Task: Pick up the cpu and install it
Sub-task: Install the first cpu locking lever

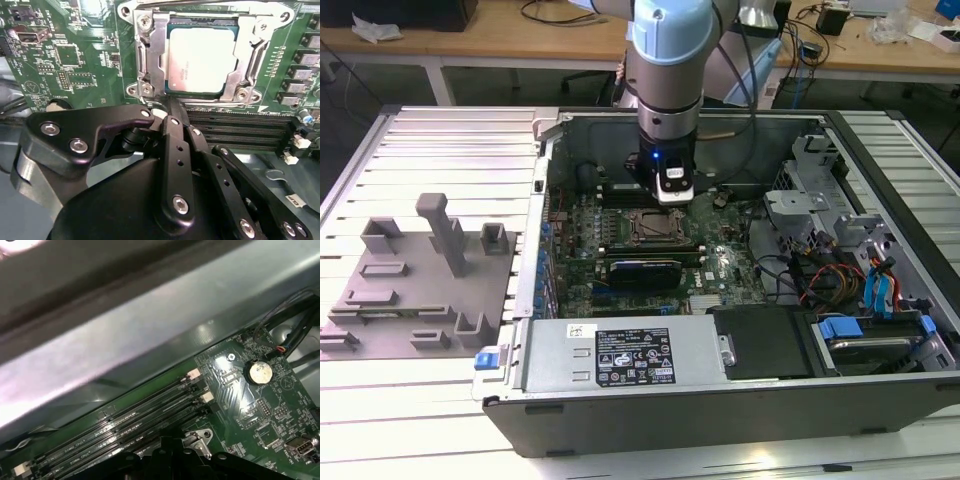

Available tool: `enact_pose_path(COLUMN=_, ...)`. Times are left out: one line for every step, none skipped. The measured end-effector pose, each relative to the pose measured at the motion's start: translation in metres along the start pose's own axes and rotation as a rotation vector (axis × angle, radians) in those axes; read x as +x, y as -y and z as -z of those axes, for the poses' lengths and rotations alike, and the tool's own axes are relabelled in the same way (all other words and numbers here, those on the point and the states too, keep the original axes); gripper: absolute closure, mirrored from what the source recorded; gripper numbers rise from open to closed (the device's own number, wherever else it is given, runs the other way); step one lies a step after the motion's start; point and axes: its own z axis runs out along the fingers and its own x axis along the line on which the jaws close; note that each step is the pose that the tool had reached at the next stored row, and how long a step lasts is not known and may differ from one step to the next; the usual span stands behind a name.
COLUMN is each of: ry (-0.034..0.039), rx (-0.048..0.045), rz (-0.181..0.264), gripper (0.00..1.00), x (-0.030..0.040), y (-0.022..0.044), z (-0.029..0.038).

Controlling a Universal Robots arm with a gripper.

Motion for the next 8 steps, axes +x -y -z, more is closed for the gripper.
enact_pose_path(ry=0.0001, rx=0.0000, rz=0.000, gripper=0.89, x=-0.0002, y=-0.0001, z=-0.0001)
enact_pose_path(ry=0.0000, rx=0.0002, rz=0.000, gripper=0.89, x=-0.0004, y=-0.0001, z=-0.0008)
enact_pose_path(ry=0.0000, rx=0.0004, rz=0.000, gripper=0.89, x=-0.0005, y=-0.0001, z=-0.0010)
enact_pose_path(ry=0.0001, rx=0.0005, rz=0.000, gripper=0.89, x=-0.0005, y=-0.0001, z=-0.0010)
enact_pose_path(ry=0.0001, rx=0.0003, rz=0.000, gripper=0.89, x=-0.0006, y=-0.0001, z=-0.0011)
enact_pose_path(ry=0.0000, rx=0.0002, rz=0.000, gripper=0.89, x=-0.0006, y=-0.0001, z=-0.0012)
enact_pose_path(ry=0.0000, rx=0.0001, rz=0.000, gripper=0.89, x=-0.0006, y=-0.0002, z=-0.0012)
enact_pose_path(ry=0.0001, rx=0.0000, rz=0.000, gripper=0.89, x=-0.0006, y=-0.0002, z=-0.0011)
